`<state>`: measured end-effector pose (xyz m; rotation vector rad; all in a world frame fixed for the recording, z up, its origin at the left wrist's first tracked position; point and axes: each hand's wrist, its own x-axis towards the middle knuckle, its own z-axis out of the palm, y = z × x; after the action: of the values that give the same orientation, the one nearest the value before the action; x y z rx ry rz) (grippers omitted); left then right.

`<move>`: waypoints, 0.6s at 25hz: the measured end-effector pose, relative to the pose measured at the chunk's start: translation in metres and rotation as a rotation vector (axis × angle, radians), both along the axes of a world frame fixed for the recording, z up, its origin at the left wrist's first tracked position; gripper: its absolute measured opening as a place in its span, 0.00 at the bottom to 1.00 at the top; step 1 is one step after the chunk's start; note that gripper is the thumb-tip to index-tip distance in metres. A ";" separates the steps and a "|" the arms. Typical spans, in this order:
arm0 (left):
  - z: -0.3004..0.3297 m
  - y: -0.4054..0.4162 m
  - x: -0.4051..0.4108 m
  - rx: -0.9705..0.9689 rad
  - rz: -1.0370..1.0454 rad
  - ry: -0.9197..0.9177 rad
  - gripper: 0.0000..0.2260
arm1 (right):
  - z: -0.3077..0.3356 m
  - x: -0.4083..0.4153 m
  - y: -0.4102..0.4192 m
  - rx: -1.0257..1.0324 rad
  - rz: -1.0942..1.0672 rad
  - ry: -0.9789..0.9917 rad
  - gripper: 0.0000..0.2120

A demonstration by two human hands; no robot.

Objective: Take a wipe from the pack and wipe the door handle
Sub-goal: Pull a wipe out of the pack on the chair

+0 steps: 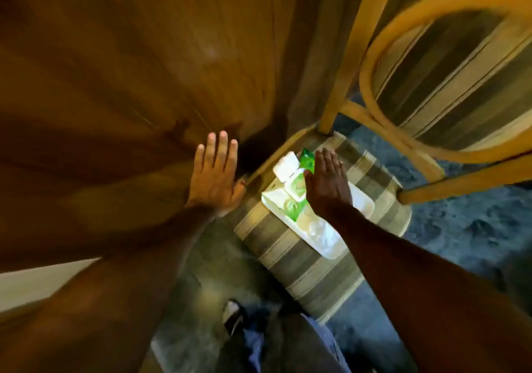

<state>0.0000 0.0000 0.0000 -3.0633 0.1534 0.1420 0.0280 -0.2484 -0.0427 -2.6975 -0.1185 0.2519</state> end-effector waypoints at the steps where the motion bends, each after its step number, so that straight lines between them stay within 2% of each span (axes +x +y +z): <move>1: -0.026 -0.011 0.000 -0.007 0.007 0.061 0.40 | -0.020 -0.006 -0.012 -0.030 -0.009 0.067 0.27; 5: -0.101 -0.044 -0.011 -0.049 0.004 0.172 0.37 | -0.075 -0.028 -0.031 -0.118 -0.003 0.177 0.14; 8: -0.122 -0.051 -0.013 -0.050 -0.024 0.191 0.37 | -0.085 -0.012 -0.013 -0.137 0.050 0.108 0.08; 12: -0.134 -0.058 -0.012 -0.106 -0.022 0.207 0.38 | -0.099 0.012 -0.002 -0.122 0.020 0.132 0.08; 15: -0.135 -0.059 -0.010 -0.108 -0.016 0.231 0.38 | -0.108 0.022 0.004 -0.211 0.009 0.143 0.09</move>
<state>-0.0097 -0.0592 -0.1350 -3.1427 0.2050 0.5037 0.0495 -0.2445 -0.1508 -2.8766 -0.0642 0.4834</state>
